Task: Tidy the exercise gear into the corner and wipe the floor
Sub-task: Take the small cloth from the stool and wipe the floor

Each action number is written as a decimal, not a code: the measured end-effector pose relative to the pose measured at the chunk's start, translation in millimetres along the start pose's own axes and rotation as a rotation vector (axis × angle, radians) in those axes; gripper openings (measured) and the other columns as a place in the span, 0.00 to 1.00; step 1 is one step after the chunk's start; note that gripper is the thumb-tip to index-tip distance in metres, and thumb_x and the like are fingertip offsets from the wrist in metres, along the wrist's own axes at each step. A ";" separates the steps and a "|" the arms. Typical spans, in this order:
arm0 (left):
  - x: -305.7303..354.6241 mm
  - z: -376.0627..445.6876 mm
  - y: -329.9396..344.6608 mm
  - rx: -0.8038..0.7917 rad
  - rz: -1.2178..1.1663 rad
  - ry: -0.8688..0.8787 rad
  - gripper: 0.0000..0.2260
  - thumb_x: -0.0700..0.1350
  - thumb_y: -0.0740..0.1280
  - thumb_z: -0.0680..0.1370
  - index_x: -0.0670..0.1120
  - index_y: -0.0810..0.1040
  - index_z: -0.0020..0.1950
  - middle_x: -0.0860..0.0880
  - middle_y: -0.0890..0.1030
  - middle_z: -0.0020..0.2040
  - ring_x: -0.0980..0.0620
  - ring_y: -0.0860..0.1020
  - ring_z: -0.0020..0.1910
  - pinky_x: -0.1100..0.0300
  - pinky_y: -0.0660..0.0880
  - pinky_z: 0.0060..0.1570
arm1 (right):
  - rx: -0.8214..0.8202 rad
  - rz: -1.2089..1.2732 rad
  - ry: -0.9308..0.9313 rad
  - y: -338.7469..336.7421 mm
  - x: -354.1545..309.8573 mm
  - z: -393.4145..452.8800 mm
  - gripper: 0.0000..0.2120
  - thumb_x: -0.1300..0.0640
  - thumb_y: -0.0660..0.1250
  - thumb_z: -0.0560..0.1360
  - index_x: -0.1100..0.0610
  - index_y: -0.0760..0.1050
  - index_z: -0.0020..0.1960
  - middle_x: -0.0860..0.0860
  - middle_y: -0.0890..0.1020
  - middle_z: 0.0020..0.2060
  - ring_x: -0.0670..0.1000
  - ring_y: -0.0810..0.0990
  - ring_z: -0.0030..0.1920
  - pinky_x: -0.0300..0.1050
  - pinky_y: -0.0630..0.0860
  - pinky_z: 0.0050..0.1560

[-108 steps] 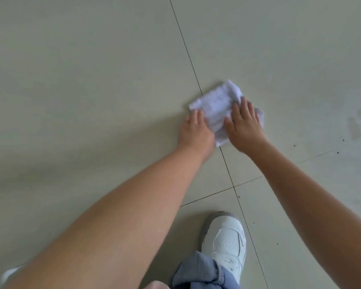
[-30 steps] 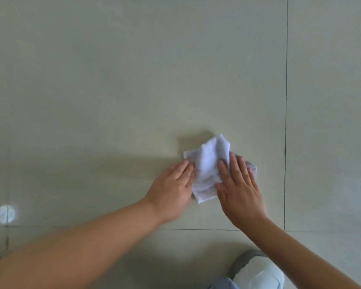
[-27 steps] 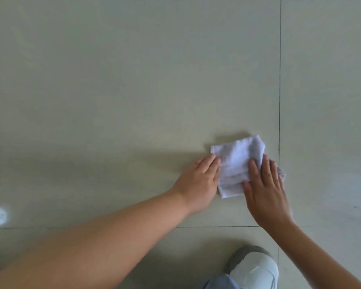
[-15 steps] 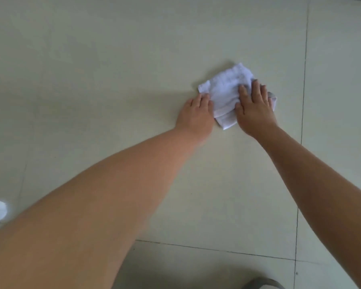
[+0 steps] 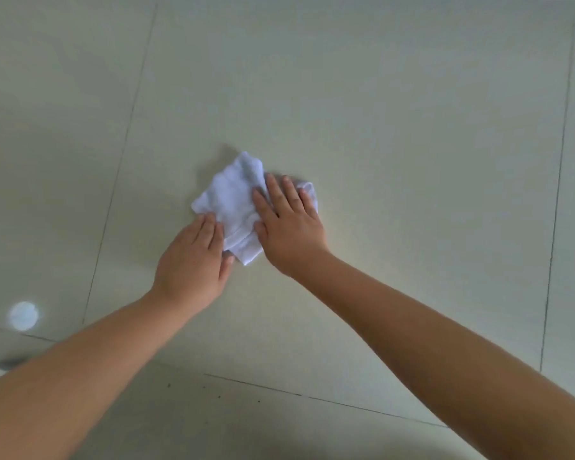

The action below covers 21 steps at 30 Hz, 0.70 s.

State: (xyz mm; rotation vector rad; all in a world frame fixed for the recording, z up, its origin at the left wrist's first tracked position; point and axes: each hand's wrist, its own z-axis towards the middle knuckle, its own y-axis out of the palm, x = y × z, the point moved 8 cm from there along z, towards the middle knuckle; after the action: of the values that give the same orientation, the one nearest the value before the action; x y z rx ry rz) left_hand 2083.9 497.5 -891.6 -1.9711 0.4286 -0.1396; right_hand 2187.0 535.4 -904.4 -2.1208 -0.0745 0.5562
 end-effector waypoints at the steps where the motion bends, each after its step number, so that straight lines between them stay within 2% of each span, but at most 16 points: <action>1: 12.7 -8.8 2.1 0.020 -0.015 0.048 0.25 0.48 0.55 0.72 0.29 0.82 0.47 0.32 0.84 0.47 0.36 0.84 0.45 0.51 0.78 0.49 | 0.011 -0.019 -0.011 9.0 5.5 -20.9 0.24 0.51 0.45 0.82 0.53 0.48 0.77 0.53 0.47 0.77 0.54 0.46 0.78 0.48 0.41 0.76; 2: 27.8 -16.3 3.2 0.051 -0.035 0.104 0.25 0.48 0.54 0.74 0.30 0.83 0.47 0.34 0.84 0.47 0.37 0.84 0.46 0.50 0.73 0.55 | 0.060 -0.052 -0.002 15.9 13.8 -43.7 0.23 0.51 0.45 0.82 0.54 0.57 0.75 0.55 0.57 0.76 0.56 0.56 0.76 0.49 0.51 0.75; 3: 46.0 -23.2 2.0 0.090 -0.056 0.175 0.24 0.48 0.54 0.75 0.31 0.83 0.48 0.35 0.84 0.48 0.39 0.84 0.47 0.52 0.69 0.56 | 0.100 -0.075 0.043 23.5 25.8 -67.4 0.23 0.51 0.43 0.81 0.55 0.66 0.71 0.56 0.68 0.71 0.57 0.68 0.71 0.50 0.61 0.72; 4: 67.0 -28.1 -0.8 0.118 -0.070 0.250 0.23 0.48 0.55 0.74 0.33 0.84 0.48 0.37 0.85 0.48 0.40 0.85 0.47 0.53 0.67 0.56 | 0.109 -0.070 0.101 33.0 40.9 -91.2 0.25 0.50 0.40 0.82 0.54 0.70 0.67 0.56 0.75 0.66 0.58 0.74 0.67 0.50 0.65 0.70; 6: 112.8 -31.2 -3.9 0.106 -0.045 0.397 0.22 0.48 0.56 0.70 0.36 0.85 0.47 0.40 0.86 0.48 0.44 0.85 0.47 0.54 0.67 0.56 | 0.054 -0.029 0.210 52.9 75.0 -136.8 0.26 0.49 0.35 0.81 0.55 0.67 0.66 0.57 0.78 0.63 0.58 0.70 0.66 0.47 0.56 0.71; 7: 135.0 -27.5 -5.4 0.077 -0.025 0.462 0.23 0.48 0.56 0.69 0.37 0.85 0.46 0.41 0.86 0.48 0.45 0.85 0.47 0.55 0.67 0.55 | 0.030 -0.023 0.274 57.7 95.0 -156.4 0.27 0.48 0.34 0.81 0.56 0.65 0.67 0.58 0.78 0.63 0.58 0.69 0.66 0.46 0.54 0.73; 9: 177.6 -7.1 -10.0 0.023 -0.013 0.556 0.23 0.47 0.54 0.68 0.39 0.86 0.45 0.43 0.86 0.46 0.46 0.85 0.47 0.56 0.67 0.54 | 0.022 0.001 0.432 53.3 137.0 -183.8 0.30 0.46 0.34 0.81 0.60 0.67 0.67 0.61 0.76 0.63 0.62 0.73 0.65 0.49 0.63 0.71; 10: 198.6 7.2 -18.9 0.027 -0.020 0.580 0.23 0.47 0.54 0.67 0.39 0.86 0.44 0.43 0.86 0.46 0.47 0.85 0.46 0.57 0.67 0.53 | 0.033 0.004 0.484 45.2 155.7 -190.1 0.34 0.44 0.33 0.80 0.62 0.67 0.68 0.63 0.74 0.65 0.64 0.73 0.65 0.52 0.63 0.67; 11: 216.9 22.9 -33.7 0.058 -0.020 0.579 0.23 0.46 0.53 0.67 0.40 0.87 0.45 0.44 0.86 0.47 0.48 0.85 0.48 0.57 0.68 0.54 | 0.058 0.028 0.519 35.2 173.0 -193.0 0.39 0.39 0.31 0.78 0.62 0.65 0.71 0.65 0.68 0.69 0.65 0.69 0.68 0.53 0.59 0.67; 12: 232.6 39.6 -48.6 0.069 0.002 0.562 0.23 0.45 0.53 0.69 0.39 0.85 0.49 0.43 0.85 0.52 0.48 0.83 0.53 0.58 0.69 0.58 | 0.094 0.064 0.557 25.9 192.2 -192.3 0.43 0.35 0.30 0.73 0.61 0.59 0.74 0.64 0.60 0.73 0.64 0.60 0.73 0.52 0.53 0.71; 13: 246.8 58.1 -63.0 0.072 0.026 0.538 0.23 0.43 0.53 0.73 0.35 0.81 0.58 0.40 0.80 0.61 0.46 0.78 0.63 0.58 0.67 0.64 | 0.120 0.114 0.609 16.0 211.8 -189.8 0.45 0.34 0.30 0.68 0.59 0.53 0.76 0.62 0.52 0.76 0.62 0.52 0.76 0.51 0.48 0.74; 14: 261.4 78.6 -67.6 0.071 0.069 0.523 0.22 0.42 0.52 0.78 0.32 0.70 0.68 0.37 0.69 0.71 0.44 0.67 0.72 0.56 0.61 0.70 | 0.152 0.142 0.657 4.5 230.4 -185.0 0.45 0.35 0.30 0.66 0.58 0.50 0.76 0.61 0.48 0.76 0.61 0.47 0.77 0.51 0.44 0.76; 15: 273.5 96.5 -73.6 0.044 0.080 0.527 0.23 0.42 0.51 0.81 0.32 0.59 0.74 0.37 0.58 0.76 0.43 0.56 0.76 0.55 0.54 0.74 | 0.192 0.149 0.686 -9.9 247.0 -178.0 0.43 0.37 0.33 0.68 0.57 0.49 0.77 0.60 0.47 0.76 0.61 0.45 0.77 0.52 0.43 0.76; 17: 279.4 131.3 -94.5 -0.013 0.061 0.444 0.25 0.45 0.49 0.83 0.34 0.50 0.76 0.38 0.49 0.78 0.43 0.48 0.78 0.55 0.49 0.75 | 0.224 0.164 0.731 -37.9 275.9 -158.7 0.31 0.42 0.43 0.78 0.57 0.48 0.77 0.60 0.46 0.76 0.61 0.44 0.77 0.53 0.42 0.75; 19: 271.2 164.9 -110.7 0.030 0.074 0.375 0.26 0.47 0.50 0.83 0.36 0.49 0.77 0.40 0.49 0.78 0.45 0.47 0.78 0.56 0.49 0.75 | 0.225 0.180 0.723 -64.1 297.2 -130.6 0.26 0.50 0.48 0.82 0.56 0.48 0.77 0.59 0.44 0.77 0.60 0.43 0.77 0.53 0.42 0.75; 21: 251.2 193.2 -125.9 0.086 0.070 0.308 0.25 0.47 0.50 0.83 0.37 0.51 0.77 0.42 0.51 0.78 0.46 0.49 0.78 0.56 0.50 0.74 | 0.208 0.169 0.671 -87.3 306.3 -95.2 0.26 0.50 0.47 0.82 0.55 0.46 0.77 0.58 0.43 0.77 0.58 0.42 0.77 0.54 0.41 0.75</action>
State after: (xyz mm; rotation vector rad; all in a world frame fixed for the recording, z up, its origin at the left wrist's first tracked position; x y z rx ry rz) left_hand 2402.2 619.5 -885.1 -1.8518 0.6790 -0.4131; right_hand 2514.6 591.7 -899.2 -2.0134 0.5198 -0.0733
